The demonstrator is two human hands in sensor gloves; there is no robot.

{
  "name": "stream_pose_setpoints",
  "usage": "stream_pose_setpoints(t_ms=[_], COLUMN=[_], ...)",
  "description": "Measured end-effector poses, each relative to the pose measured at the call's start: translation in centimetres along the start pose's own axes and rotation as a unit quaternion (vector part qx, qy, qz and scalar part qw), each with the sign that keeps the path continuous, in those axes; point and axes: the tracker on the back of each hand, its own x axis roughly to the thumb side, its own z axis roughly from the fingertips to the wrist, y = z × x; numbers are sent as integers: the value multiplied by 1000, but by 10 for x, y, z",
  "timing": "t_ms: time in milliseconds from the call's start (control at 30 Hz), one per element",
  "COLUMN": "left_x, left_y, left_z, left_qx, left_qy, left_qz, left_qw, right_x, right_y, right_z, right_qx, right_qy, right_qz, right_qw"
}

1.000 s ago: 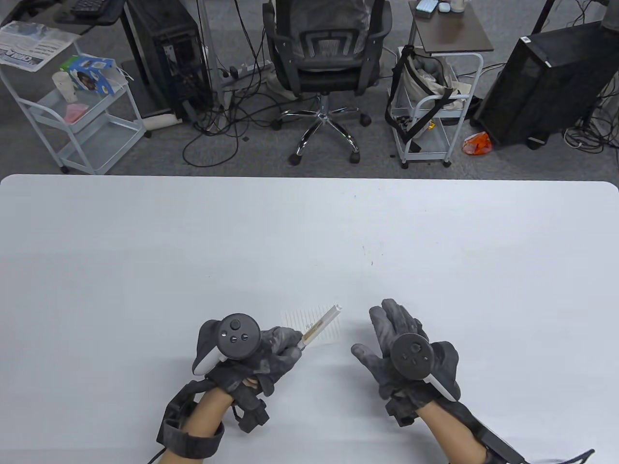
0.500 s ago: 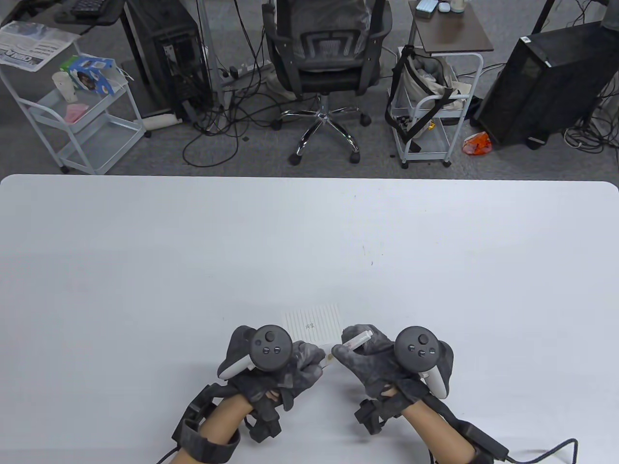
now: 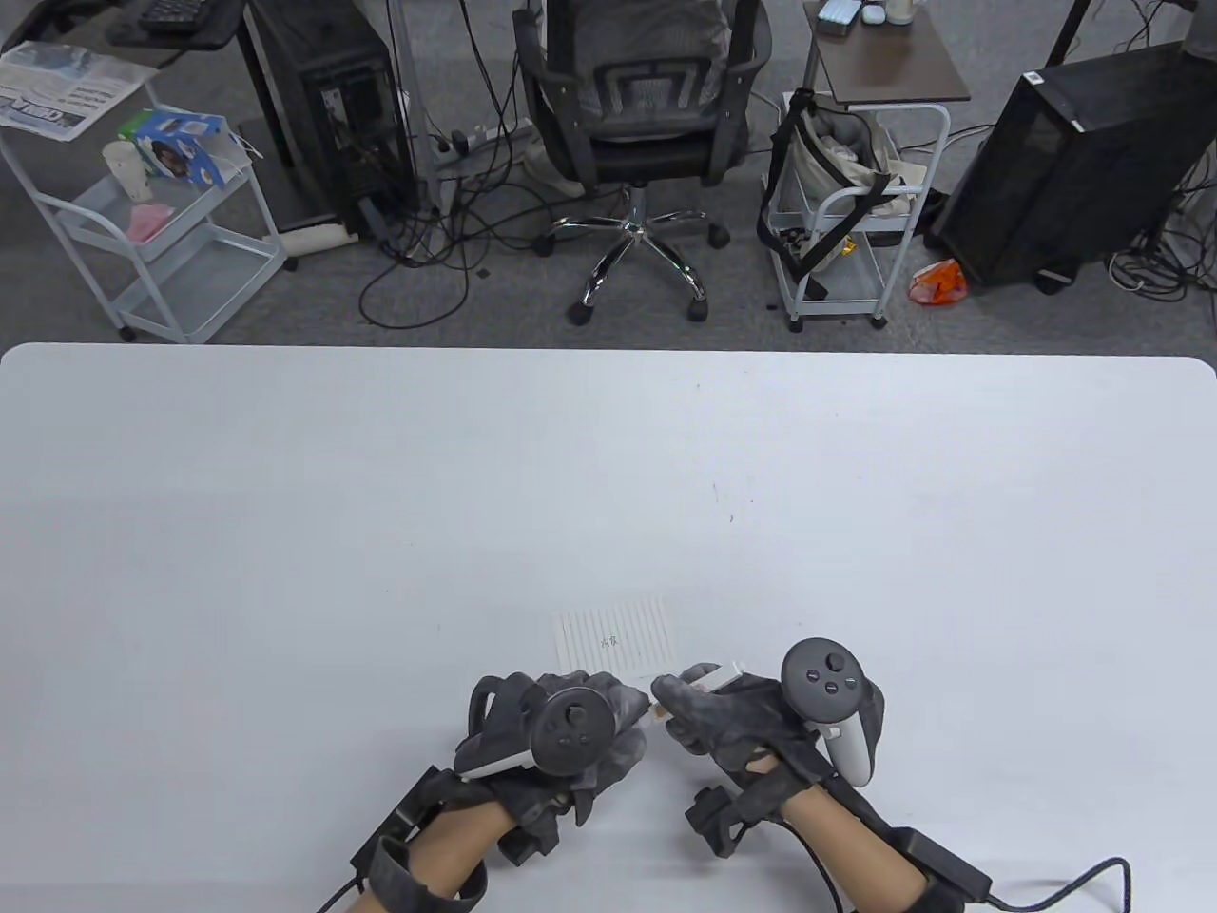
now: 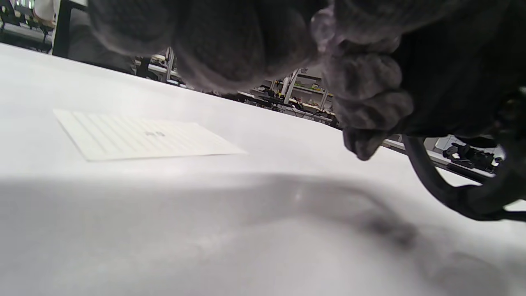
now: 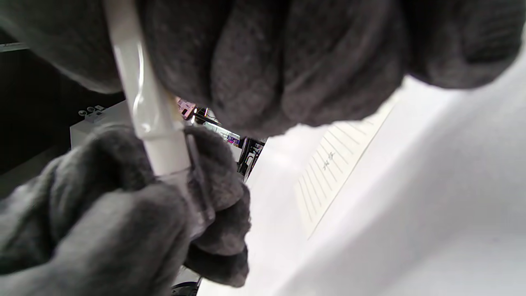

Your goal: Squeeze and apply correction pen on text

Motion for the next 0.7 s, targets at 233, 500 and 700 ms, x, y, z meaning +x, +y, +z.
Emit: stream_pose_setpoints(t_ms=[233,500,700], left_x=[1,2,-8], left_y=[-1,2,5], left_z=[0,1,-1], left_qx=[11,48,48], left_qy=[10,22,30], left_qz=[19,7,85], left_qw=[1000,999,995], right_x=[1,2,4], right_y=[-3,-7,-11], right_z=[2,4,5], right_qx=[-27,-57,-74], right_qy=[-6,-12,-18], right_qz=[-6,-11,-25], right_qw=[1000,998,997])
